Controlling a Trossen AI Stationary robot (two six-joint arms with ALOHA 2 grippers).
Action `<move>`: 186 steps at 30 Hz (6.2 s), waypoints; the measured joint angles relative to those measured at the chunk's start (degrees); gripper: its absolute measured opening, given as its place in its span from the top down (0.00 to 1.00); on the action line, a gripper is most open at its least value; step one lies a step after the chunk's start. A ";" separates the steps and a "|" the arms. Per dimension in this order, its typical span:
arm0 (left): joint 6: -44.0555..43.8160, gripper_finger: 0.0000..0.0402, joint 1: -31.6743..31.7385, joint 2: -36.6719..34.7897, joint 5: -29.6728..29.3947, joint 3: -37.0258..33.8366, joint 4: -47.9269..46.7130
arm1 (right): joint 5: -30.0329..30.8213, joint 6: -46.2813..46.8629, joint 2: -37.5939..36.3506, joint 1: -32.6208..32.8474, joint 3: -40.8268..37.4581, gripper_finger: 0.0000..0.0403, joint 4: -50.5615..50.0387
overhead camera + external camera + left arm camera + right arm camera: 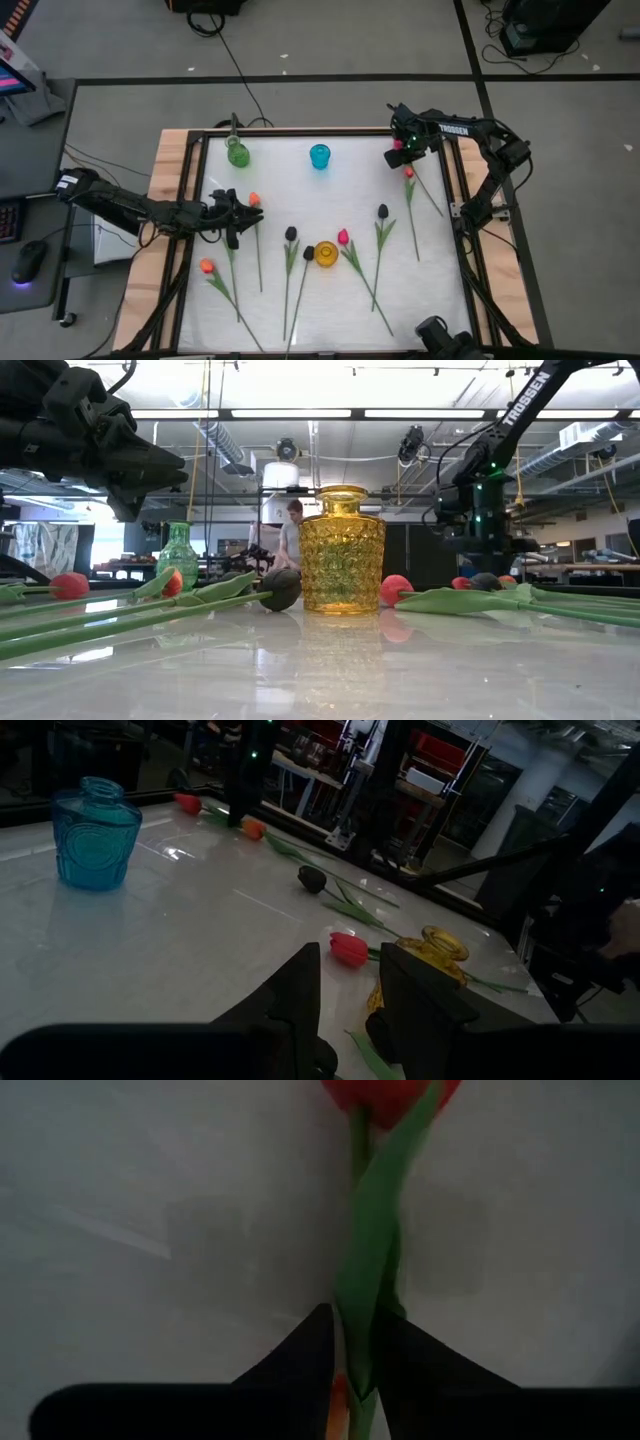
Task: Sort flowers into vase by color
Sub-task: Put the top pink flower into the blue vase, then put the right orange flower into the yellow vase
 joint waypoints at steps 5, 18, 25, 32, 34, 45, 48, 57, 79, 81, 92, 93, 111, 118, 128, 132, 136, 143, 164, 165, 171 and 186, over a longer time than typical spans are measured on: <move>0.00 0.72 0.00 0.00 0.00 0.00 0.02 | 1.98 -0.24 -0.13 1.07 -0.82 0.86 0.93; 0.00 0.72 0.00 0.02 0.00 0.00 0.04 | 1.37 -1.13 -3.96 1.16 2.32 0.96 -1.92; 0.00 0.72 0.00 0.01 0.00 -0.01 0.03 | -4.12 -1.18 -11.41 2.15 9.18 0.97 -1.99; 0.05 0.72 0.00 0.02 0.00 -0.01 0.02 | -13.10 0.04 -21.53 6.30 13.73 0.97 10.37; 0.07 0.72 0.00 0.02 0.00 -0.01 0.02 | -14.88 0.27 -24.41 8.07 13.73 0.97 16.28; 0.25 0.72 0.00 0.00 0.00 0.00 0.02 | -8.57 -2.78 -27.68 23.10 13.77 0.97 39.90; 0.26 0.72 0.00 0.00 0.00 0.00 0.02 | -5.92 -6.09 -24.63 26.57 13.77 0.97 44.03; 0.24 0.72 0.00 0.02 0.00 0.00 0.02 | -3.31 -14.08 -14.97 29.44 13.77 0.96 58.70; 0.04 0.72 0.00 0.00 0.00 -0.01 0.01 | -3.42 -14.57 -10.23 27.19 10.41 0.96 67.10; 0.04 0.72 0.00 0.00 0.00 0.00 0.00 | -3.42 -14.25 -10.25 26.91 9.36 0.96 68.08; 0.07 0.72 0.00 0.00 0.00 -0.02 0.02 | -4.32 -13.74 -10.25 26.95 6.25 0.96 74.18; 0.07 0.72 0.00 0.02 0.00 0.00 0.02 | -4.77 -13.58 -10.25 26.93 6.25 0.96 74.84; 0.28 0.72 0.00 0.02 -0.02 -0.02 0.02 | -6.21 -13.00 -10.29 27.06 6.27 0.96 74.74; 0.26 0.72 0.02 0.00 -0.02 0.00 0.02 | -6.00 -13.34 -10.29 27.03 3.01 0.96 77.98; 0.24 0.72 0.02 0.02 -0.02 -0.02 0.02 | -6.00 -13.24 -10.30 26.92 0.85 0.96 82.53; 0.24 0.72 0.02 0.00 -0.02 0.00 0.04 | -6.00 -13.19 -10.29 26.93 0.85 0.96 81.44; 0.24 0.72 0.02 0.00 -0.02 0.00 0.04 | -6.57 -12.85 -10.27 27.18 0.83 0.96 80.66; 0.22 0.72 0.01 0.00 -0.02 -0.01 0.04 | -6.61 -12.85 -10.27 27.58 0.83 0.95 80.32; 0.04 0.72 0.01 0.02 -0.03 -0.01 0.04 | -7.74 -12.16 -10.27 27.56 0.83 0.83 80.25; 0.04 0.72 0.01 0.01 -0.04 -0.01 0.04 | -7.80 -12.01 -10.27 27.56 0.83 0.82 80.18; 0.07 0.72 0.01 0.00 -0.03 0.00 0.04 | -7.66 -11.91 -10.27 27.56 0.83 0.75 78.97; 0.09 0.72 0.01 0.00 -0.02 0.00 0.04 | -7.90 -11.55 -10.27 26.48 0.83 0.63 77.29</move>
